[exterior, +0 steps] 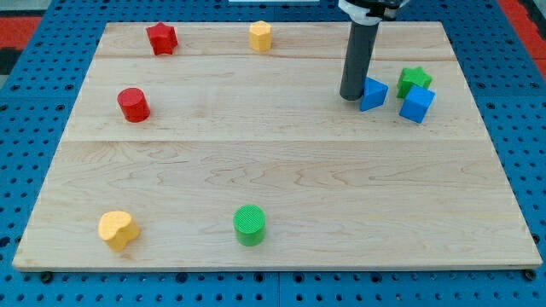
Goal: Point your arm at the green star
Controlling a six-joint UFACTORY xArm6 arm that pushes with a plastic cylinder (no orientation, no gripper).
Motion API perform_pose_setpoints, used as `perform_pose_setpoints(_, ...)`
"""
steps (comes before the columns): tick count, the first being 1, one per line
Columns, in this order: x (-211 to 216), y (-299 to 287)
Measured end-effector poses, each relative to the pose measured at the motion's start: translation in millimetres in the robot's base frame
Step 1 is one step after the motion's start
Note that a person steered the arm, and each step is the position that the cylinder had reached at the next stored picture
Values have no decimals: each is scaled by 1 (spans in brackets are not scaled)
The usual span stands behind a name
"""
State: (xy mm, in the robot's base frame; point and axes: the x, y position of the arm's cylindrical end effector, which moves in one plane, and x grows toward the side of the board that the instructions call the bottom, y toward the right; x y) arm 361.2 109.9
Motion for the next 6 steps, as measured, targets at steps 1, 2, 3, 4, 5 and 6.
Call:
perform_pose_setpoints(1, 0, 22)
perform_pose_setpoints(2, 1, 33)
perform_pose_setpoints(3, 0, 33)
perform_pose_setpoints(4, -44, 33)
perform_pose_setpoints(5, -84, 24)
perform_pose_setpoints(6, -84, 24)
